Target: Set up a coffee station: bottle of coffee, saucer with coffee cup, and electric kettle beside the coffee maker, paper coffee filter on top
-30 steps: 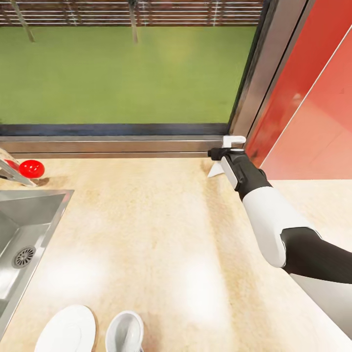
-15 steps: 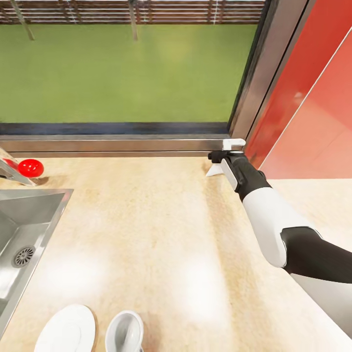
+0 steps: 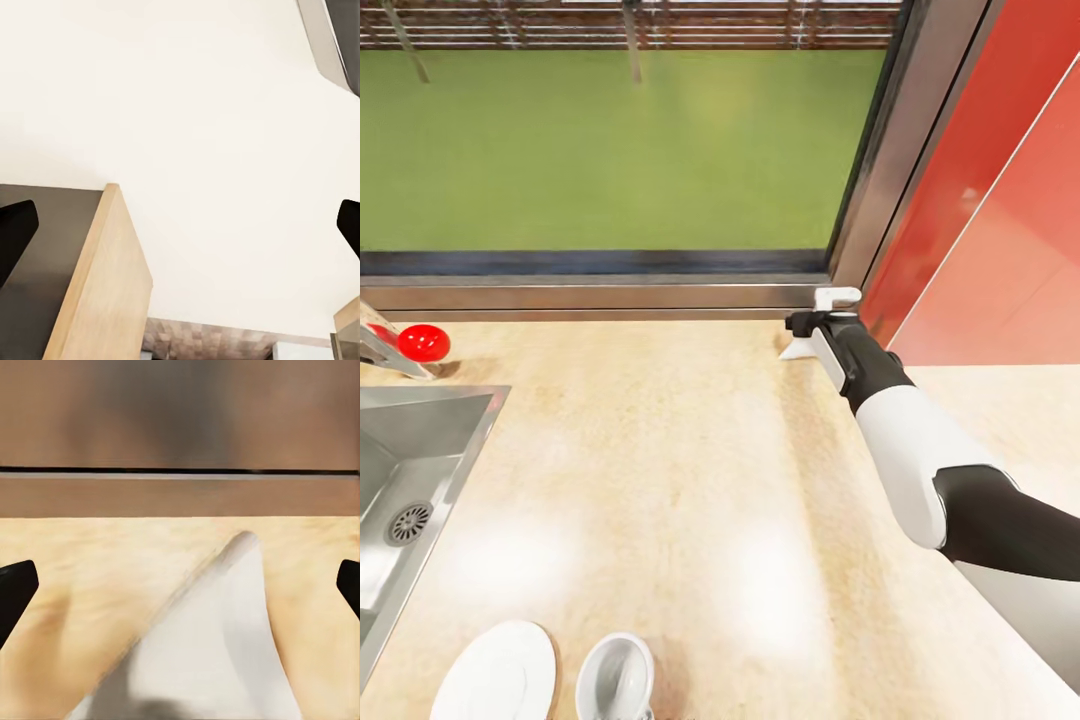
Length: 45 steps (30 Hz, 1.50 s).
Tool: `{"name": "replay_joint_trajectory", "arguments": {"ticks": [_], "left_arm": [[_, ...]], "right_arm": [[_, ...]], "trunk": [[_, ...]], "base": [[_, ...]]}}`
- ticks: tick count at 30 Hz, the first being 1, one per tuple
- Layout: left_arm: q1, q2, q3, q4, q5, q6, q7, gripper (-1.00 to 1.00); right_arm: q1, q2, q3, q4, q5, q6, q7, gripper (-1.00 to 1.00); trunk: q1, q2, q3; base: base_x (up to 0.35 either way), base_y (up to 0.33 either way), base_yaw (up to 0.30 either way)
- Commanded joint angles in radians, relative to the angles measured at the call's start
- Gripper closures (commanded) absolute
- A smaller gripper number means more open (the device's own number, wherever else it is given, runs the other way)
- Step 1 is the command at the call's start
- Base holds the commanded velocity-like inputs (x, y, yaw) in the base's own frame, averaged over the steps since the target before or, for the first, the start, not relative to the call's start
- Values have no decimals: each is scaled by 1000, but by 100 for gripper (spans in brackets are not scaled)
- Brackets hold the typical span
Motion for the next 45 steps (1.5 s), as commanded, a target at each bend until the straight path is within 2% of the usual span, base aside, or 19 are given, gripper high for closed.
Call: {"name": "replay_joint_trajectory", "arguments": {"ticks": [1, 23, 29, 37, 40, 45], "left_arm": [[1, 0, 1, -2, 2, -1, 1, -100], [1, 1, 2, -2, 3, -2, 1, -100], [1, 0, 2, -2, 3, -2, 1, -100], [1, -1, 2, -1, 3, -2, 1, -100], [1, -3, -1, 0, 6, -5, 0, -100], [1, -3, -1, 0, 6, -5, 0, -100]], "right_arm": [[0, 0, 4, -1, 0, 7, -4, -100], [10, 5, 5, 16, -2, 4, 19, -100], [10, 8, 6, 16, -2, 4, 69, -100], [10, 8, 6, 16, -2, 4, 78, -100], [10, 23, 5, 13, -1, 8, 74, -100], [10, 27, 6, 11, -1, 8, 73, -100]], "trunk": [[1, -2, -1], [1, -2, -1], [1, -2, -1], [1, -2, -1], [1, -2, -1], [1, -2, -1]], "base": [[-5, 0, 0], [0, 0, 0], [0, 0, 0], [0, 0, 0], [0, 0, 0], [0, 0, 0]]}}
